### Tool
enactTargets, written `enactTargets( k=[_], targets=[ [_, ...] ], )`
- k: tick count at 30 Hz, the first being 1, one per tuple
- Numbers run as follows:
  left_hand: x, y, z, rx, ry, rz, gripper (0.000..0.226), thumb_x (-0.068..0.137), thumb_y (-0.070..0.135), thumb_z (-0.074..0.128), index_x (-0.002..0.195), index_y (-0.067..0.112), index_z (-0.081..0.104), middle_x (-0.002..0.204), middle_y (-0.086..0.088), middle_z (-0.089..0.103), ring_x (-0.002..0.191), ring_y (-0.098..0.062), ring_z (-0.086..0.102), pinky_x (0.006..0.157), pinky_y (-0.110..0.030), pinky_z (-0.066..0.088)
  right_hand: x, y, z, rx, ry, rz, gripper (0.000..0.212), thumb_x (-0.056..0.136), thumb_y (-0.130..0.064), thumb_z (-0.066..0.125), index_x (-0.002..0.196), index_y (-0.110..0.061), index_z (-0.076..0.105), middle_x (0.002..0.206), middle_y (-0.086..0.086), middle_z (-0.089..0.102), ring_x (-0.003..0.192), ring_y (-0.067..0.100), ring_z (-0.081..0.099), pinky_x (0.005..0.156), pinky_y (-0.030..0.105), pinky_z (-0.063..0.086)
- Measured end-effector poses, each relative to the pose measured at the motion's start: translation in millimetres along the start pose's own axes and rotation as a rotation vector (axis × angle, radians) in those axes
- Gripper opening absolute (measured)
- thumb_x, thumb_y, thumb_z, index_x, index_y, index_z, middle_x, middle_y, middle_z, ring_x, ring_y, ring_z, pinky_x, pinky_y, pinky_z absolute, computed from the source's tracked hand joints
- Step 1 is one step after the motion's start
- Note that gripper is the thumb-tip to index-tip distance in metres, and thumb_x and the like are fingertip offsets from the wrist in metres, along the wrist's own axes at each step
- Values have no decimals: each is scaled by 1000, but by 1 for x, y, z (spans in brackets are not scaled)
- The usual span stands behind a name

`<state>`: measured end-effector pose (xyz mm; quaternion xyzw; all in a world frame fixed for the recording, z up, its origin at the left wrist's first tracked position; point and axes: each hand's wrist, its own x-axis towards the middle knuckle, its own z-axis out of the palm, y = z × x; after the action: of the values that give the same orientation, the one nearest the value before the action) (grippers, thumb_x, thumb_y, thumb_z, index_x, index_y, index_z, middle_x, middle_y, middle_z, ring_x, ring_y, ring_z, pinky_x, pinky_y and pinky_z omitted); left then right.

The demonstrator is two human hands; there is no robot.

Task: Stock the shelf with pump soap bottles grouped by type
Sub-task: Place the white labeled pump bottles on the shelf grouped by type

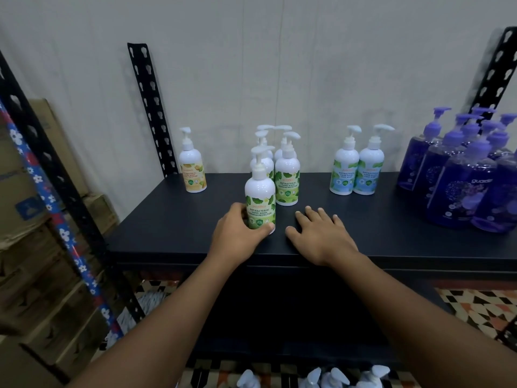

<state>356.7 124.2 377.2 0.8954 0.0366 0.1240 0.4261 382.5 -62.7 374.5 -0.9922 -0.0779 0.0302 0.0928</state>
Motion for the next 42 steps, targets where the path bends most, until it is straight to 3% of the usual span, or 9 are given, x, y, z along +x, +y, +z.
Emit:
enactTargets(
  k=[4, 8, 36, 40, 42],
  targets=[
    [14, -1, 7, 34, 54, -13, 60, 73, 57, 82, 119, 26, 58, 116, 12, 70, 108, -12, 66, 99, -42, 52, 0, 0, 0, -10, 6, 2, 70, 100, -57, 18, 162, -24, 16, 171, 3, 5, 157, 24, 1, 126, 50, 2],
    [26, 0, 12, 117, 77, -21, 61, 74, 65, 77, 117, 28, 55, 119, 14, 70, 115, -13, 64, 105, -42, 41, 1, 0, 0, 1, 12, 3, 70, 100, -57, 18, 162, -24, 18, 171, 3, 6, 157, 24, 1, 126, 50, 2],
    [47, -4, 20, 257, 92, -56, 65, 77, 78, 60, 123, 33, 56, 126, 9, 68, 125, -22, 54, 102, -44, 33, 1, -2, -1, 45, 45, -4, 69, 100, -56, 23, 160, -22, 24, 170, 4, 12, 156, 24, 6, 126, 49, 4],
    [43, -2, 19, 225, 83, -61, 79, 75, 77, 65, 133, 26, 51, 134, 9, 64, 129, -21, 54, 107, -45, 33, 0, 0, 1, 81, 99, -11, 67, 98, -57, 29, 155, -21, 37, 167, 5, 23, 154, 24, 15, 125, 49, 9],
    [37, -1, 16, 184, 95, -61, 93, 74, 74, 70, 145, 20, 44, 143, 4, 58, 134, -22, 52, 111, -45, 33, -2, 1, 1, 114, 184, -24, 62, 96, -56, 38, 142, -19, 55, 155, 6, 42, 145, 25, 35, 121, 47, 22]
  ],
)
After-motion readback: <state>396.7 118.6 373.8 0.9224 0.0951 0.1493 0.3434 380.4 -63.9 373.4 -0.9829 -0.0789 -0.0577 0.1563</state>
